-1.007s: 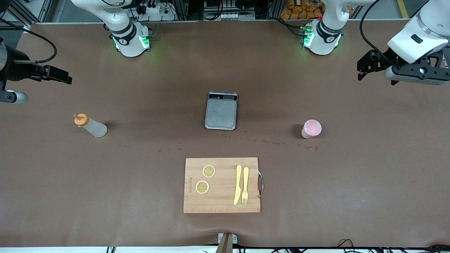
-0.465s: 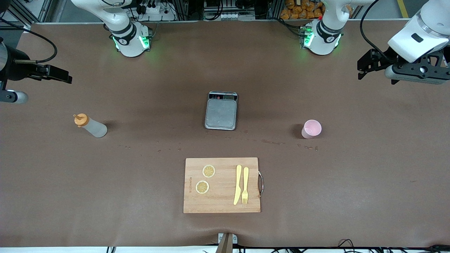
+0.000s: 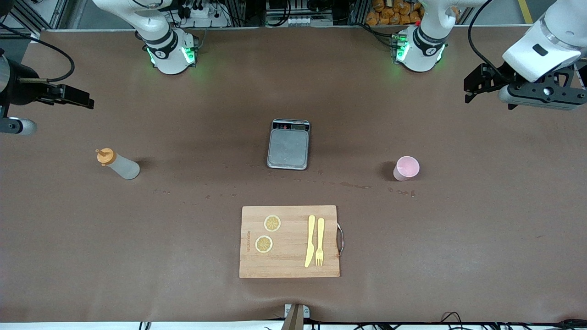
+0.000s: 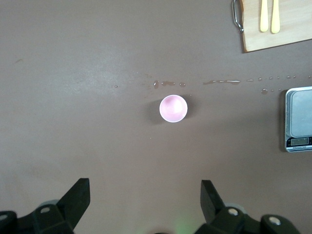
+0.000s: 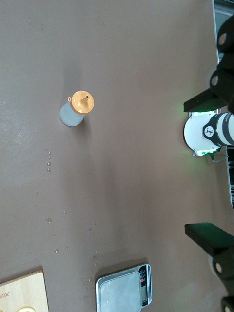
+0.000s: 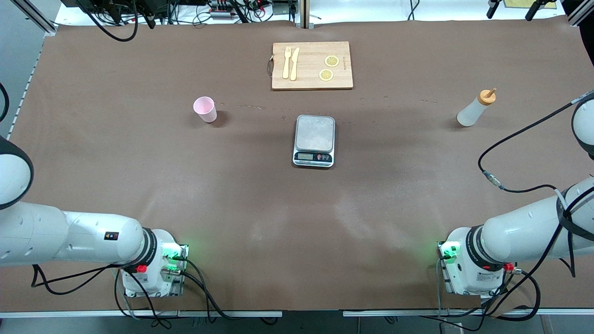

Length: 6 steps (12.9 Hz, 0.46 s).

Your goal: Add sauce to pink cup with both arms

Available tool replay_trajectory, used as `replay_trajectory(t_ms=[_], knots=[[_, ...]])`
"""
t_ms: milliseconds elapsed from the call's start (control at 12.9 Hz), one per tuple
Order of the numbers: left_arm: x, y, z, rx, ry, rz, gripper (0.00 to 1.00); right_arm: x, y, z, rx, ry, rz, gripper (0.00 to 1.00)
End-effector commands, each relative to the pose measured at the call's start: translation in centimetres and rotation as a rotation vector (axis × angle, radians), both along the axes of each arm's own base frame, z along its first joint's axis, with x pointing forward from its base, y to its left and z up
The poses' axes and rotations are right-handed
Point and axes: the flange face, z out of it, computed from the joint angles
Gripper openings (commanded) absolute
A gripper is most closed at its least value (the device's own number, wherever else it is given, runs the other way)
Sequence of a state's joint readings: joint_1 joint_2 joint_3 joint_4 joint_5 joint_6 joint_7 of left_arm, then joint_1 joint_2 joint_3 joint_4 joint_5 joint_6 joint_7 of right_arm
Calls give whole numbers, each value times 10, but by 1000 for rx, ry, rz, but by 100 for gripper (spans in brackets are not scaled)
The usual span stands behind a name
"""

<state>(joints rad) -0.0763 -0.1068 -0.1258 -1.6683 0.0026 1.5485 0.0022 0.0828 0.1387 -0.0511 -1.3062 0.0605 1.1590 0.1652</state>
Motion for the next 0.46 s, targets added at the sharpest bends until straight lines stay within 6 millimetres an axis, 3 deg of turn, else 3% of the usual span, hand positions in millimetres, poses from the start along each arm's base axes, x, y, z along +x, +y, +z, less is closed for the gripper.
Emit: replay_trajectory(t_ms=[0,387], knots=[[1,-7,-24,-2,5,-7,100,-4,1,4,-4,1,-4,100],[6,-16,-92,-24,23,16,100,-2,-3,3,-7,-5,-11,100]])
